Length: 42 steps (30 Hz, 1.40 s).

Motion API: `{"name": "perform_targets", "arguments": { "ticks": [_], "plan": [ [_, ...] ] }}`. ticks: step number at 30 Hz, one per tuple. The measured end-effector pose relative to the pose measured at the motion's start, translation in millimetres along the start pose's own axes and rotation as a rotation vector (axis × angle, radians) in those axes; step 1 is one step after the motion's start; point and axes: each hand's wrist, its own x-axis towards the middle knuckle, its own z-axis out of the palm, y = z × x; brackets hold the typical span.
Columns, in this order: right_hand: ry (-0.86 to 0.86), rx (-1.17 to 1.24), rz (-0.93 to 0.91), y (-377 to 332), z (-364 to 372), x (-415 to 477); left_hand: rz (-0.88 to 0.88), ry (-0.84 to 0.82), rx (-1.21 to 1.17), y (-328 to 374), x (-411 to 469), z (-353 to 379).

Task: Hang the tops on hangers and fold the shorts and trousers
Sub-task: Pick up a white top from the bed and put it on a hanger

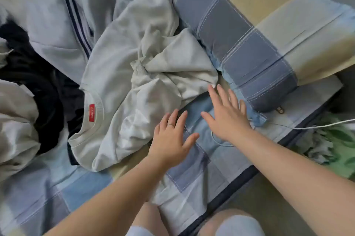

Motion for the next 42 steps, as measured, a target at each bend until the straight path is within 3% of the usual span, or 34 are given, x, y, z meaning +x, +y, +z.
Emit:
{"name": "perform_targets", "arguments": {
  "ticks": [5, 11, 14, 17, 25, 28, 33, 37, 42],
  "plan": [
    [0.077, -0.086, -0.052, 2.6, 68.2, 95.9, 0.099, 0.132, 0.038, -44.1, 110.4, 47.6],
    [0.276, -0.125, -0.044, 15.9, 103.8, 143.6, 0.215, 0.565, 0.121, -81.4, 165.9, 73.7],
    [0.379, -0.055, -0.059, 17.0, 98.1, 145.8, 0.122, 0.537, 0.102, -77.5, 164.2, 69.9],
    [0.298, -0.045, -0.042, 12.1, 80.0, 137.5, 0.08, 0.445, 0.059, -68.6, 152.2, 50.9],
    [0.021, -0.021, -0.212, -27.5, -3.7, 12.7, -0.202, 0.228, -0.037, -39.5, 9.1, -23.0],
    [-0.054, 0.055, -0.293, -48.5, -46.9, -50.5, -0.31, 0.296, -0.152, -15.3, -71.7, -51.4],
    [-0.033, 0.209, -0.396, -86.4, -126.1, -136.9, -0.4, 0.488, -0.328, 25.5, -182.2, -106.8],
    [-0.033, 0.396, -0.441, -121.7, -181.6, -187.6, -0.39, 0.679, -0.424, 43.6, -245.6, -156.1],
    [-0.015, 0.494, -0.491, -164.6, -228.8, -242.6, -0.404, 0.743, -0.444, 44.2, -307.8, -198.0]
  ]
}}
